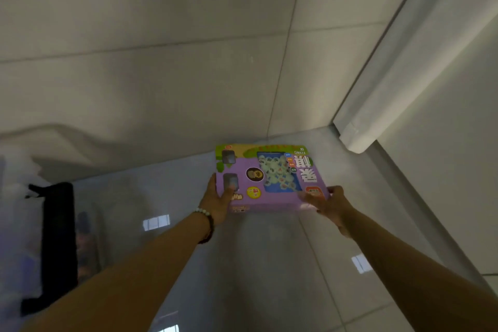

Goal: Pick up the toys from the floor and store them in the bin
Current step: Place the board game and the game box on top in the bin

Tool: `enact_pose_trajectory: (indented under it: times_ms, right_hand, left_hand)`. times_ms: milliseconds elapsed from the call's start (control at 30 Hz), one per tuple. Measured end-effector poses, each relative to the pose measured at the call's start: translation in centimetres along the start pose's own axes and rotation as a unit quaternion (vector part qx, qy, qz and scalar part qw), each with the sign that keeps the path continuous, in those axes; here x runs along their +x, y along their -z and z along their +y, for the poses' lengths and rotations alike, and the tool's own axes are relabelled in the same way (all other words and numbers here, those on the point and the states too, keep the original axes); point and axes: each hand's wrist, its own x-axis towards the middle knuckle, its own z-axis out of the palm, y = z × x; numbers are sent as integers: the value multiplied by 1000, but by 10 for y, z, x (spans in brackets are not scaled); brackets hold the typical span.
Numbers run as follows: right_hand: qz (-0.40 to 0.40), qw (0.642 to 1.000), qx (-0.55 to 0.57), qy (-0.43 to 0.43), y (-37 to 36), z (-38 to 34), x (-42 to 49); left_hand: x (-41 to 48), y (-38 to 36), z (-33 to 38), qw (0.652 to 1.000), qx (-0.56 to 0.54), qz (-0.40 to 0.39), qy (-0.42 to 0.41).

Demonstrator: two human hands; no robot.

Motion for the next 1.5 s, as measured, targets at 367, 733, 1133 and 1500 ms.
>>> enact_pose_trajectory:
  times_ms: [367, 733, 1133, 1500]
  right_hand:
    - [-196, 921, -10, 336, -48, -171, -224]
    - [-303, 877, -26, 371, -220, -195, -368]
    - [-315, 895, -135, 287, -357, -120, -327]
    - [-367, 880, -245, 177, -400, -65, -280]
  left_hand:
    - [-159, 183, 148, 985, 57, 98, -129]
    - [-330, 371, 128, 956, 6, 271, -116]
    - [-320, 445, 0, 964, -4, 264, 31]
    - [-298, 452, -49, 970, 83, 195, 120]
